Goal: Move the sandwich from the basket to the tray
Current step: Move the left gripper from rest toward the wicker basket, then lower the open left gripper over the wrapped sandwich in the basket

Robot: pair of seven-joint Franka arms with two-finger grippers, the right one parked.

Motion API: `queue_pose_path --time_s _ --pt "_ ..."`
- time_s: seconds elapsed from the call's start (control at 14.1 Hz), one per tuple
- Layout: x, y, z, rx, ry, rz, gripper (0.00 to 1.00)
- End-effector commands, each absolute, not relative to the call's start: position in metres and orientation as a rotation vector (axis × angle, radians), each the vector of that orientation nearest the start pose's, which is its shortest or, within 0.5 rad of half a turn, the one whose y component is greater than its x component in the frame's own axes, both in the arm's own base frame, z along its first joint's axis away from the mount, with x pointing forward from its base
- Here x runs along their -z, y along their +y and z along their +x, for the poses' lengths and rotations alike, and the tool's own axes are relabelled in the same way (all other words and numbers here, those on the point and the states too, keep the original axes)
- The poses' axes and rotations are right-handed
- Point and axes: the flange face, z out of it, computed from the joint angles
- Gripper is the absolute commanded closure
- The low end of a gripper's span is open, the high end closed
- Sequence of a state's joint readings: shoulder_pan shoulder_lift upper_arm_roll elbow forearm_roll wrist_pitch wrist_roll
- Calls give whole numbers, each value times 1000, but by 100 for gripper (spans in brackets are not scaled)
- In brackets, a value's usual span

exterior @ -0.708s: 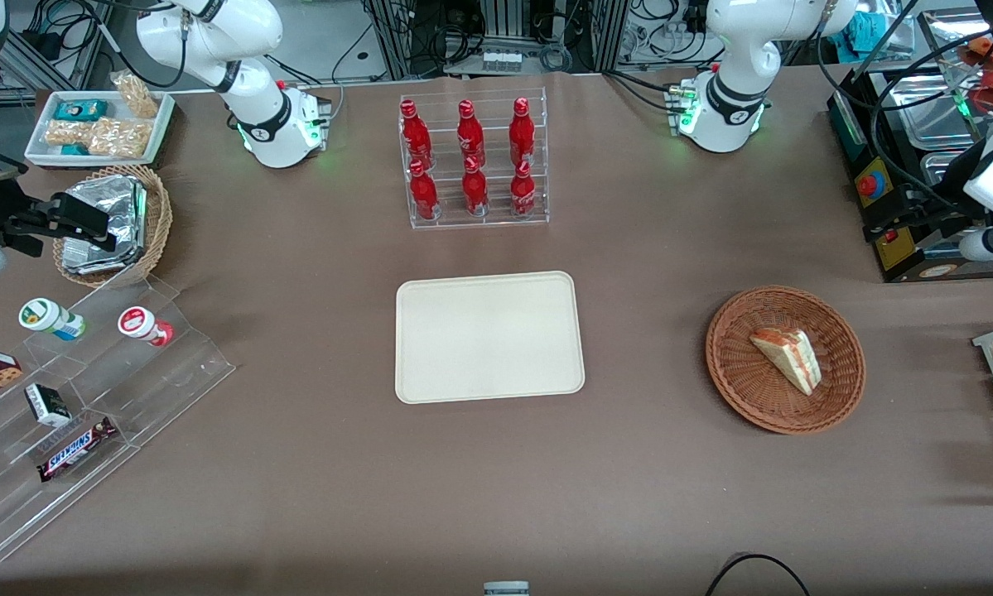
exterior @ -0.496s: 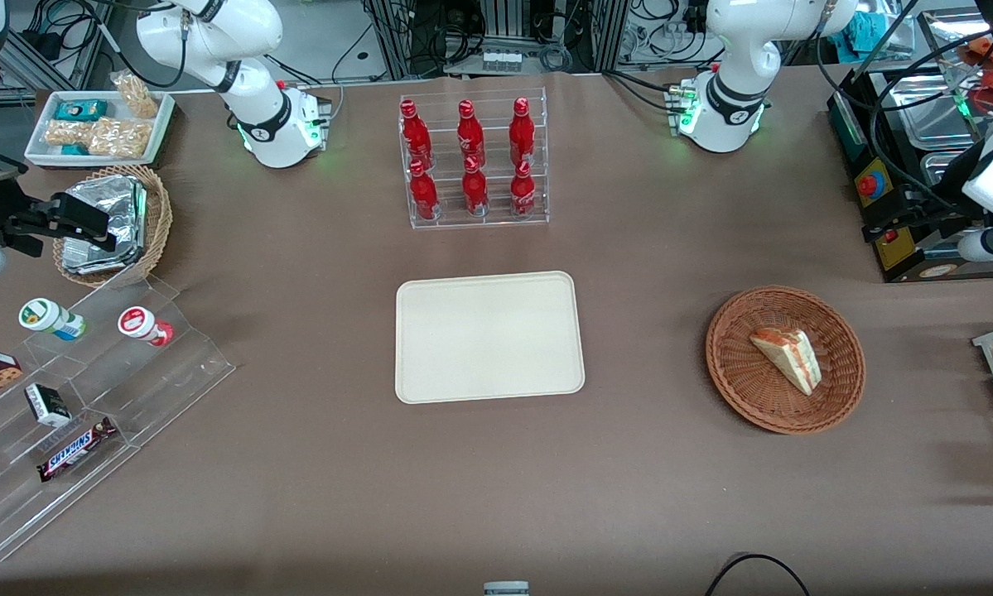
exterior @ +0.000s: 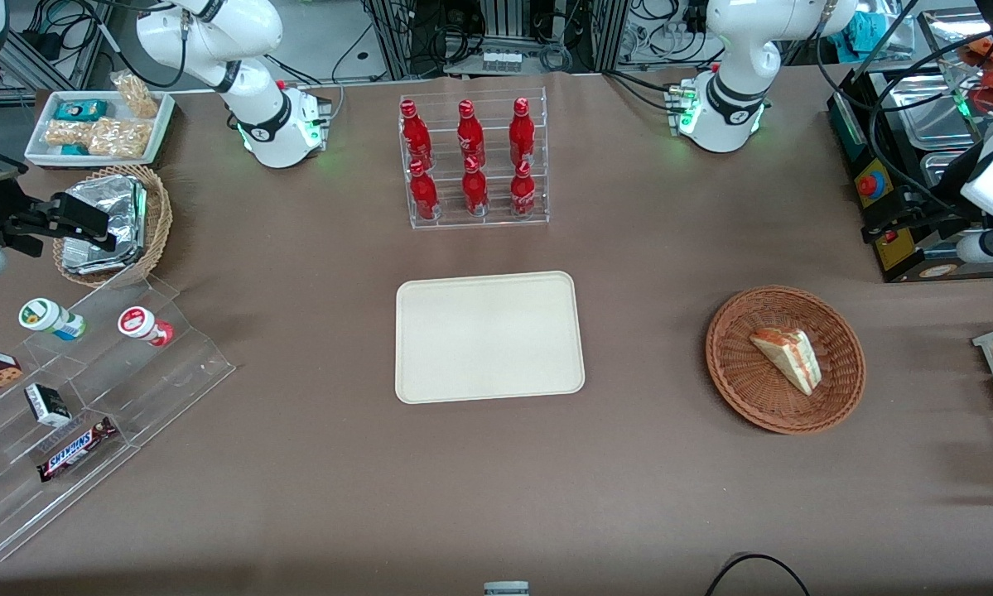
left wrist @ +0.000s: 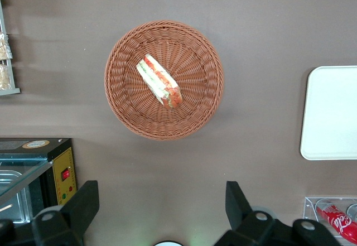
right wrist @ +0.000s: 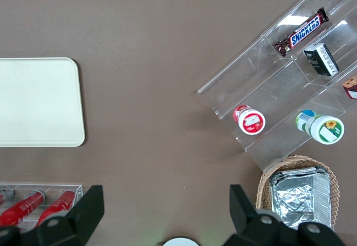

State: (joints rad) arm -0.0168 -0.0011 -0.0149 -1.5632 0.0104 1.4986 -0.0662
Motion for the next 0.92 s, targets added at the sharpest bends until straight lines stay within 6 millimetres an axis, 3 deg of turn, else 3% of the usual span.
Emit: queue_pose_path --time_s 0.0,0.28,0.5,0.85 --pt "-621 -16 549 -99 -39 -3122 0" --pt "-578 -12 556 -143 -49 -3118 0" --pt "-521 -10 559 -211 -53 -3111 0" --pt "-416 -8 566 -69 -54 -3123 0"
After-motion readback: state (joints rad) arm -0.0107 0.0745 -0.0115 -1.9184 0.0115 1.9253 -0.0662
